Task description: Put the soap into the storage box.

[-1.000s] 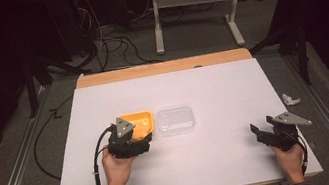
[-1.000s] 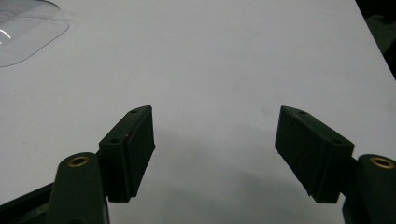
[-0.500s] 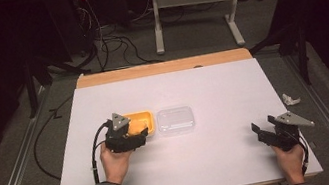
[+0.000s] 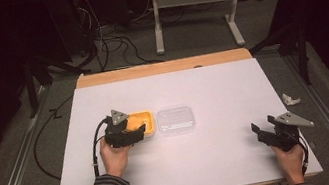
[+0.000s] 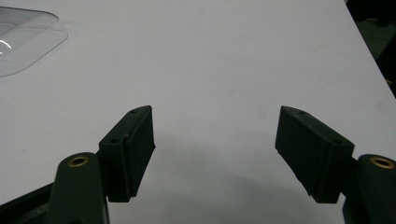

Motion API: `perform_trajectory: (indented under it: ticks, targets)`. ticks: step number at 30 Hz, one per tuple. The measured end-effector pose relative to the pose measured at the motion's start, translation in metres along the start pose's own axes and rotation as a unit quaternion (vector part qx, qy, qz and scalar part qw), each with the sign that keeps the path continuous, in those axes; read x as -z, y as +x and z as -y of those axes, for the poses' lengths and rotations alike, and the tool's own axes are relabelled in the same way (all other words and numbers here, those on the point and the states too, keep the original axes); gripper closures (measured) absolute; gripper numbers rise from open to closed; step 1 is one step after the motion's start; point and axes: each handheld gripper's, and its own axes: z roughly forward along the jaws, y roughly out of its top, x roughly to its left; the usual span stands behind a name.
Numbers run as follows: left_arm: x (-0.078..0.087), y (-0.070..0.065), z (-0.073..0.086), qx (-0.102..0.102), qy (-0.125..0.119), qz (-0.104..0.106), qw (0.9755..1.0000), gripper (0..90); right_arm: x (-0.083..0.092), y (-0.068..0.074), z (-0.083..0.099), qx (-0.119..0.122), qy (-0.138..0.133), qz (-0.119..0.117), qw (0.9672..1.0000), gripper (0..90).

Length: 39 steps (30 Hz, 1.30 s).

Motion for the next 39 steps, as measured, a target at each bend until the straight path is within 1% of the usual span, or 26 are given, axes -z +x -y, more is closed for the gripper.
perform_trajectory:
  ticks: [2, 5, 6, 7, 9, 11, 14, 16, 19, 22, 26, 30, 39]
  targets:
    - [-0.001, 0.002, 0.001, 0.001, 0.000, -0.006, 1.0000, 26.0, 0.000, 0.000, 0.000, -0.004, 0.000, -0.001, 1.0000, 28.6]
    - [-0.002, 0.004, 0.001, 0.007, 0.001, -0.006, 1.0000, 26.0, 0.000, 0.000, 0.000, 0.000, 0.000, -0.002, 1.0000, 28.6]
    - [-0.003, 0.005, 0.001, 0.004, 0.006, -0.011, 0.9999, 26.0, 0.000, 0.000, 0.000, 0.000, 0.001, -0.001, 1.0000, 28.7]
    - [-0.006, 0.008, 0.002, 0.006, 0.012, -0.017, 0.9998, 26.0, 0.000, 0.000, 0.000, 0.001, 0.001, -0.001, 1.0000, 28.7]
    - [-0.009, 0.010, 0.003, 0.008, 0.014, -0.023, 0.9996, 25.9, 0.000, 0.000, 0.000, 0.000, 0.001, -0.001, 1.0000, 28.7]
    - [-0.010, 0.011, 0.003, 0.009, 0.014, -0.025, 0.9995, 25.9, 0.000, 0.000, 0.000, 0.001, 0.001, -0.001, 1.0000, 28.7]
    - [-0.015, 0.013, 0.004, 0.011, 0.013, -0.030, 0.9994, 26.0, 0.000, 0.000, 0.000, -0.003, -0.002, -0.001, 1.0000, 28.7]
    - [-0.016, 0.014, 0.004, 0.013, 0.015, -0.028, 0.9994, 25.9, 0.000, 0.000, 0.000, 0.000, 0.000, -0.002, 1.0000, 28.7]
    - [-0.020, 0.018, 0.006, 0.020, 0.019, -0.033, 0.9991, 25.9, 0.000, 0.001, 0.000, 0.002, 0.000, 0.000, 1.0000, 28.7]
    - [-0.022, 0.018, 0.006, 0.021, 0.018, -0.034, 0.9990, 25.9, 0.000, 0.001, 0.000, -0.001, -0.001, 0.000, 1.0000, 28.7]
    - [-0.025, 0.018, 0.006, 0.026, 0.016, -0.034, 0.9990, 25.9, 0.000, 0.001, 0.000, 0.004, 0.000, 0.001, 1.0000, 28.7]
    - [-0.032, 0.018, 0.007, 0.031, 0.025, -0.036, 0.9986, 25.9, 0.000, 0.001, 0.000, 0.003, 0.000, 0.001, 1.0000, 28.6]
    - [-0.036, 0.017, 0.008, 0.028, 0.030, -0.042, 0.9983, 25.8, 0.000, 0.001, 0.000, 0.003, 0.000, 0.000, 1.0000, 28.7]
